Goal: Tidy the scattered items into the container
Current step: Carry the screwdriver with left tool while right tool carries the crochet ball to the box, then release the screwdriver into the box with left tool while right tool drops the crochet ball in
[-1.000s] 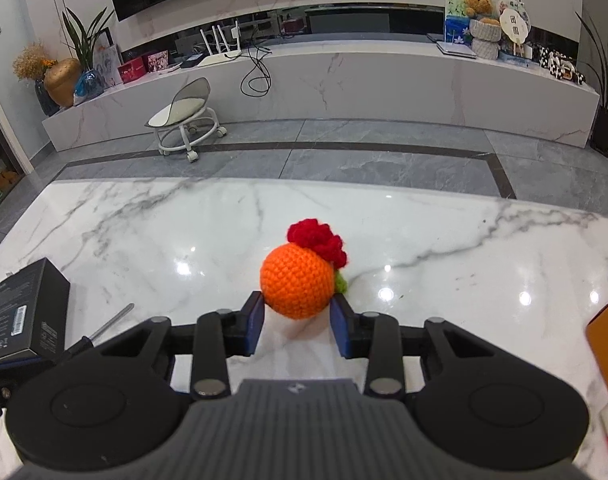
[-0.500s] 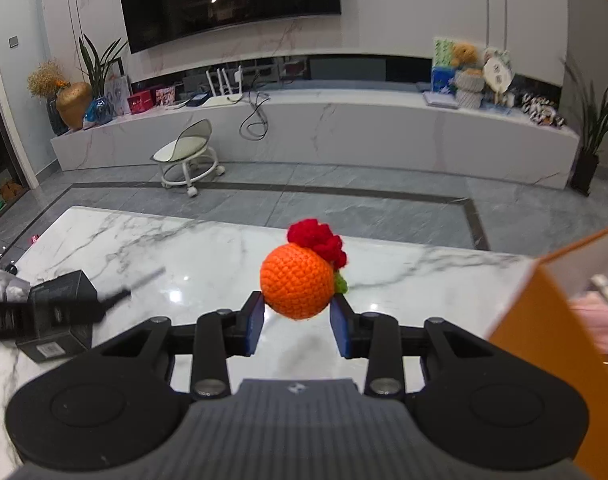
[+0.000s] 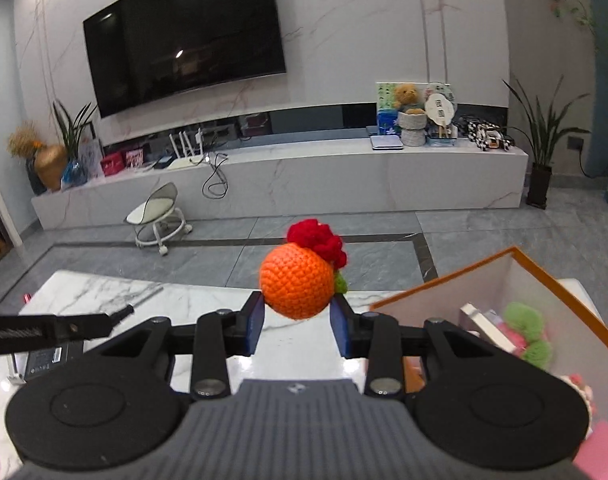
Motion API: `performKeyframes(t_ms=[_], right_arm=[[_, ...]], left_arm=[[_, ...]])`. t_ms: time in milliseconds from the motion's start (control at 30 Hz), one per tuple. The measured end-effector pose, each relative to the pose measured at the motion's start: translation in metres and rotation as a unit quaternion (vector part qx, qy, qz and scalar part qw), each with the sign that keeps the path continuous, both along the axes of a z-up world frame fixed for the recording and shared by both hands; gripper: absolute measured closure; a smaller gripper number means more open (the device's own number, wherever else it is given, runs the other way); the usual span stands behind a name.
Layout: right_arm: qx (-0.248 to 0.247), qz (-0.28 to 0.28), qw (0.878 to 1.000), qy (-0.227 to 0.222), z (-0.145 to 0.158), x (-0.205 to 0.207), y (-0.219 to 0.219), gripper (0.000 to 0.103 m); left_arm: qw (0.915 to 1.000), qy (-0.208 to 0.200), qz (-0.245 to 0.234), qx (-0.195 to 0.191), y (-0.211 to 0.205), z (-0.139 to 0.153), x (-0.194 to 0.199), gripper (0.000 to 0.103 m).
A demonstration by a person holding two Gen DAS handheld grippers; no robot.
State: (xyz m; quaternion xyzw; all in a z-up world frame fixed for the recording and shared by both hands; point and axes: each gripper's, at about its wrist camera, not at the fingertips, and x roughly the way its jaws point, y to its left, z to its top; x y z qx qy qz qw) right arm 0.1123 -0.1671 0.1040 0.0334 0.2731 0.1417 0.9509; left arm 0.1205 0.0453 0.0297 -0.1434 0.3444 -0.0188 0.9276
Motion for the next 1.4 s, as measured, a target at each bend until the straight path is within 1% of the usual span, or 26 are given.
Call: performKeyframes(t_ms=[100,200,367,433,500,600,700,833,933,1033,1133,1267,1400], right_arm=[[0.006,-0.007,1.000,-0.006,0.003,-0.005,-0.016,0.064],[0.010,-0.018,1.000,-0.014,0.006,-0.008,-0.036,0.064],[0.031,-0.063,0.997,-0.019,0.009,-0.003,-0.086,0.064],[0.034,-0.086,0.995,-0.021,0.010,0.000,-0.108,0.064],[0.037,-0.105,0.994,-0.023,0.011,0.003,-0.128,0.064],[0.054,-0.132,0.989,-0.027,0.015,0.005,-0.155,0.064],[0.067,-0.156,0.985,-0.038,0.021,0.003,-0.177,0.064],[0.066,-0.170,0.982,-0.051,0.029,-0.003,-0.192,0.064],[0.063,-0.173,0.982,-0.052,0.029,-0.003,-0.196,0.064],[0.060,-0.175,0.982,-0.035,0.021,0.009,-0.201,0.064],[0.062,-0.178,0.982,-0.008,0.004,0.018,-0.208,0.064],[0.062,-0.182,0.981,0.022,-0.014,0.027,-0.213,0.064],[0.061,-0.180,0.981,0.034,-0.021,0.032,-0.215,0.064]], left_arm=[[1.0000,-0.002,-0.005,0.007,-0.015,-0.001,0.001,0.093],[0.9996,-0.015,-0.015,0.016,-0.036,0.002,0.002,0.093],[0.9978,-0.038,-0.044,0.034,-0.081,0.009,0.002,0.093],[0.9964,-0.049,-0.060,0.034,-0.100,0.016,0.003,0.093],[0.9940,-0.066,-0.079,0.036,-0.121,0.027,0.004,0.093],[0.9872,-0.097,-0.113,0.056,-0.153,0.046,0.007,0.093],[0.9821,-0.113,-0.138,0.061,-0.176,0.058,0.010,0.093],[0.9769,-0.128,-0.161,0.058,-0.200,0.070,0.017,0.093],[0.9710,-0.142,-0.185,0.052,-0.216,0.075,0.015,0.093],[0.9677,-0.127,-0.213,0.043,-0.231,0.060,0.018,0.093],[0.9669,-0.098,-0.233,0.038,-0.244,0.025,0.030,0.093],[0.9687,-0.050,-0.240,0.042,-0.253,-0.022,0.048,0.093],[0.9698,-0.032,-0.238,0.041,-0.252,-0.041,0.057,0.093]])
